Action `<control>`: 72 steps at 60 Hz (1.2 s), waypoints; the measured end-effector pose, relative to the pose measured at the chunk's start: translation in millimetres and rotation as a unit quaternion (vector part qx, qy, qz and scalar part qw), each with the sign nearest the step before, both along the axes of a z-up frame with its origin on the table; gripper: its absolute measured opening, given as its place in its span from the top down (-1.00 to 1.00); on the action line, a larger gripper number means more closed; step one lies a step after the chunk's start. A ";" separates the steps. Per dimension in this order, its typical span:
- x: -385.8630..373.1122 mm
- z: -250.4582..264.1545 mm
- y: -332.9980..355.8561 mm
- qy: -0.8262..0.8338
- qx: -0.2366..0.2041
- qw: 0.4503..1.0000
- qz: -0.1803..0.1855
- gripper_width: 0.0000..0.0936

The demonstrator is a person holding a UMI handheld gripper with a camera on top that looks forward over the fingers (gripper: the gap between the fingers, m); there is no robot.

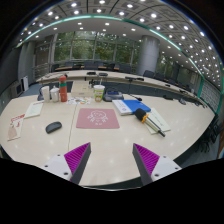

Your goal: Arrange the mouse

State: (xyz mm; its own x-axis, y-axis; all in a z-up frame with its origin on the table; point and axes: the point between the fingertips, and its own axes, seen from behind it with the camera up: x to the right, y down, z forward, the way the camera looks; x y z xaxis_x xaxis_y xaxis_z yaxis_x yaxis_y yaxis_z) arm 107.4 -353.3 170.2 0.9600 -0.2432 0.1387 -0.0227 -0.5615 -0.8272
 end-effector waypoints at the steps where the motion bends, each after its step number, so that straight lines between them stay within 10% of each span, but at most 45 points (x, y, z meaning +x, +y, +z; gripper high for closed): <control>1: 0.0 -1.1 -0.5 0.000 -0.001 1.000 -0.001 -0.83; 18: -43.1 -75.7 20.9 0.022 -0.032 0.999 0.008 -0.83; 36: -210.0 -143.5 128.8 0.059 -0.029 0.991 0.115 -0.83; 72: -286.0 -181.3 292.1 0.077 -0.038 0.991 0.101 -0.82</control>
